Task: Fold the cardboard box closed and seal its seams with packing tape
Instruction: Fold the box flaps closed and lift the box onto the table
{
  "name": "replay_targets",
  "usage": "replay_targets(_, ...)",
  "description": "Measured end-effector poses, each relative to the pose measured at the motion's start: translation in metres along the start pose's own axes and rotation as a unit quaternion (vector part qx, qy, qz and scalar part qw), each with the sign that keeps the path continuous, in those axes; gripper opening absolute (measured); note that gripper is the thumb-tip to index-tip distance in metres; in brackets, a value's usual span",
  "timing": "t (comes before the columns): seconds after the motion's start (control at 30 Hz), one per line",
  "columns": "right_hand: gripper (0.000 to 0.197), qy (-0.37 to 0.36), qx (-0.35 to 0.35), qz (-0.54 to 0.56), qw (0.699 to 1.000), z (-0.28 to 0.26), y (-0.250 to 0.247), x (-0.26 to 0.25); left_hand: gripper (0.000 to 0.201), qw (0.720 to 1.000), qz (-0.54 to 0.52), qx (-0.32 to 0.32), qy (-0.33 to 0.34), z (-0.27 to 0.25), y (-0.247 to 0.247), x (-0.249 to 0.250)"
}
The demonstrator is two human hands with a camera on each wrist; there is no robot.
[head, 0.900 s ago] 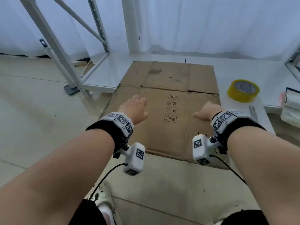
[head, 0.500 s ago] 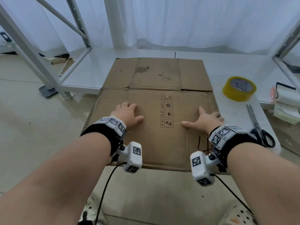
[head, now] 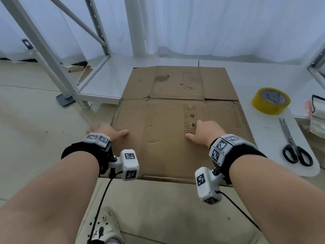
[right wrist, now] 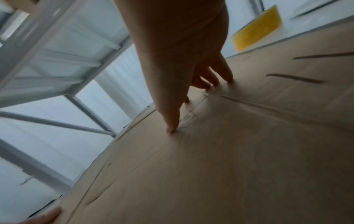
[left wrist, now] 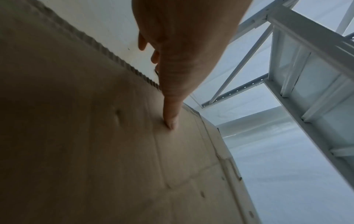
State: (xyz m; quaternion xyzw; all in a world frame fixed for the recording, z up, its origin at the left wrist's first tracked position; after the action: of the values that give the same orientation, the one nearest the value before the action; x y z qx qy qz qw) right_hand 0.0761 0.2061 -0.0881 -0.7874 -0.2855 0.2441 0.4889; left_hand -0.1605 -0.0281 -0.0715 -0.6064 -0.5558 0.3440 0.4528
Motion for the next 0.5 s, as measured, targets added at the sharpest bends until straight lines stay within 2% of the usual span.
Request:
replay_targets(0.1,0.089,-0.01,-0.048,-0.007,0.999,-0.002,0.005,-0.015,0.05,0.99,-0.116,-0.032,0.069,0.003,-0.002,-0.009)
replay_targets(0.2,0.094,-0.019,-0.065,0.008,0.998,-0.004,0.004,-0.021,0.041,0.972,-0.21,-0.006,0.109,-0.001,-0.024,-0.004)
replay_targets(0.37,0.086,-0.054,-0.059,0.026,0.996,-0.007,-0.007,-0.04,0.041,0.967,-0.222,0.028,0.12,-0.009,-0.045,0.0)
replay_targets(0.5,0.066,-0.15,-0.034,0.053,0.987,-0.027,-0.028,-0.072,0.045,0.968,-0.214,0.09,0.094,-0.02,-0.064,-0.022)
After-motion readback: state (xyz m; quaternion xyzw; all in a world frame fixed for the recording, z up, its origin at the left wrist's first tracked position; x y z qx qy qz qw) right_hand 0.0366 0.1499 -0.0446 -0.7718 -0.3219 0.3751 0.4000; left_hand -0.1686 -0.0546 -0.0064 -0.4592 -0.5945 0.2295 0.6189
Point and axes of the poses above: each hand's wrist, its own z-axis towards the middle knuckle, its own y-axis out of the palm, x = y × z, the point moved 6 cm from there along z, towards the middle knuckle, and after that the axes turned 9 degrees about -y, right-handed, at the moved point
